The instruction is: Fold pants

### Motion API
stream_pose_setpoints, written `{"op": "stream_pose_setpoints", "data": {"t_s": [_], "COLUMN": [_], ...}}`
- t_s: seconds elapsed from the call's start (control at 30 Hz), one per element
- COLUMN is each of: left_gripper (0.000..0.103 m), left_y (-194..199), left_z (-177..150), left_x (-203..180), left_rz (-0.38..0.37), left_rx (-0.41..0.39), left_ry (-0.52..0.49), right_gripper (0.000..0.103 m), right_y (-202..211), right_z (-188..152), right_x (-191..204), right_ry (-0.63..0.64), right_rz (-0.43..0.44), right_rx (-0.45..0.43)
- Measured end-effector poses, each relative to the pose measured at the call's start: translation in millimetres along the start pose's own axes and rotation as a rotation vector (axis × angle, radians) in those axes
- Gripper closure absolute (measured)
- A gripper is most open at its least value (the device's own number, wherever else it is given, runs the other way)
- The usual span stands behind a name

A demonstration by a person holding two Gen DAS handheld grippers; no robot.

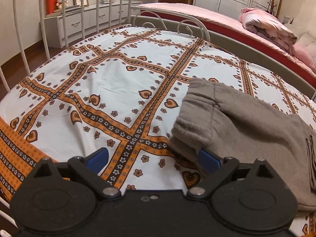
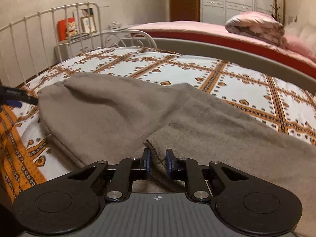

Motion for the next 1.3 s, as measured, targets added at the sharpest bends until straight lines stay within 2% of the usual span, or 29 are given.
{"op": "stream_pose_setpoints", "data": {"t_s": [0.07,0.13,0.23,0.37,0.43,0.47,0.5,0.53,0.6,0.7,0.77,0.8,0.87,0.93,1.0,1.07,1.1,1.13,1.2,1.3], "left_gripper": [0.012,0.012,0.012,0.012,0.012,0.012,0.012,0.012,0.012,0.012,0.012,0.012,0.012,0.014,0.014,0.014,0.014,0.014,0.014,0.018], "left_y": [-1,-2,-2,-1,-2,-2,-2,-2,-1,-2,-2,-1,-2,0,4,9,12,13,13,4], "left_z": [0,0,1,0,1,1,1,1,1,2,2,2,2,1,1,0,0,0,-1,-2], "left_x": [1,0,-1,-1,-1,-1,-2,-2,-2,-1,-2,-2,-3,-3,-2,-2,-2,-3,-9,-22], "left_rz": [-0.001,0.0,0.006,0.008,0.008,0.009,0.011,0.011,0.01,0.007,0.009,0.011,0.01,0.003,-0.012,-0.019,-0.032,-0.058,-0.111,-0.12], "left_rx": [0.003,0.007,0.008,0.004,0.004,0.003,0.004,0.004,0.002,0.004,-0.001,-0.001,0.001,0.003,-0.004,-0.011,-0.017,-0.022,-0.022,0.008], "left_ry": [0.006,0.008,0.012,0.009,0.01,0.009,0.008,0.008,0.005,0.01,0.007,0.005,0.009,0.022,0.026,0.035,0.046,0.053,0.049,0.001], "right_gripper": [0.087,0.086,0.085,0.084,0.084,0.084,0.077,0.07,0.067,0.067,0.067,0.067,0.066,0.064,0.063,0.05,0.033,0.024,0.023,0.023], "right_y": [5,-5,-7,14,9,1,-9,-11,-3,11,13,6,-17,-7,6,17,22,27,35,43], "right_z": [-3,-12,-13,0,1,-2,-6,-8,-4,3,5,3,-6,1,10,17,19,20,23,18], "right_x": [4,7,10,-9,-19,-19,-16,-12,-8,-10,-9,-9,-4,3,-3,-12,-18,-24,-38,-55], "right_ry": [0.024,0.054,0.098,-0.034,-0.087,-0.087,-0.077,-0.058,-0.042,-0.094,-0.099,-0.097,-0.035,0.025,-0.021,-0.038,-0.035,-0.037,-0.035,-0.029], "right_rz": [0.025,0.057,0.043,0.069,0.069,0.079,0.108,0.12,0.128,0.169,0.13,0.113,0.081,0.074,0.122,0.12,0.111,0.106,0.107,0.073], "right_rx": [-0.016,0.047,0.04,-0.046,-0.027,0.015,0.08,0.089,0.056,0.001,-0.025,0.002,0.12,0.085,0.052,0.027,0.022,0.014,0.016,0.028]}}
Point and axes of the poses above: each gripper's, at about its wrist camera, not at the fingertips, and y roughly against the way its jaws point, x to its left, z to its top, the point moved 2 cm from there along -y, roughly the way its jaws point, and after that the axes turned 4 degrees about -z, right-handed, at the moved point
